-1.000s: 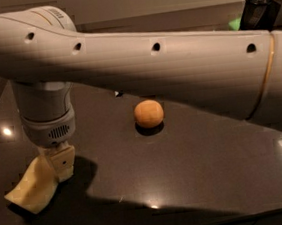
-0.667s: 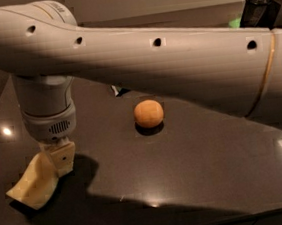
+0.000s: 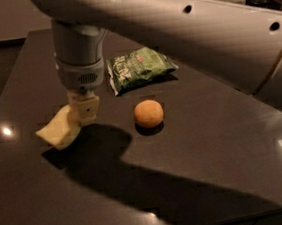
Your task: Move sponge near green jalapeno chip bag
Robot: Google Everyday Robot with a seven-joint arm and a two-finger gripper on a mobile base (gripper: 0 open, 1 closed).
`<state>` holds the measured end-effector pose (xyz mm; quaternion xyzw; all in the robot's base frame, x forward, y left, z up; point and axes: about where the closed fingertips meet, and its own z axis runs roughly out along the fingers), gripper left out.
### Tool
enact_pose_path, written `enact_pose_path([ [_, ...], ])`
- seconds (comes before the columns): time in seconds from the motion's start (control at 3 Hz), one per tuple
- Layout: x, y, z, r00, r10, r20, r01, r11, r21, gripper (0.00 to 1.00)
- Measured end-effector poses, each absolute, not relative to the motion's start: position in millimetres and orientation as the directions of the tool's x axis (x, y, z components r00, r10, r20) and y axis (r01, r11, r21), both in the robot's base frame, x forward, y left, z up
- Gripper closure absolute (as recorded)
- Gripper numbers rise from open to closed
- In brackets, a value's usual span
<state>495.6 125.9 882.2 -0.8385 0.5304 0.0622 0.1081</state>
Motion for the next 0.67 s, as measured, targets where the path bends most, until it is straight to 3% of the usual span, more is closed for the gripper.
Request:
enact_pose_path([
  [0.67,590,54,898,0.26,-0.951,-0.167,-0.956,-0.228,-0.187,1.0],
])
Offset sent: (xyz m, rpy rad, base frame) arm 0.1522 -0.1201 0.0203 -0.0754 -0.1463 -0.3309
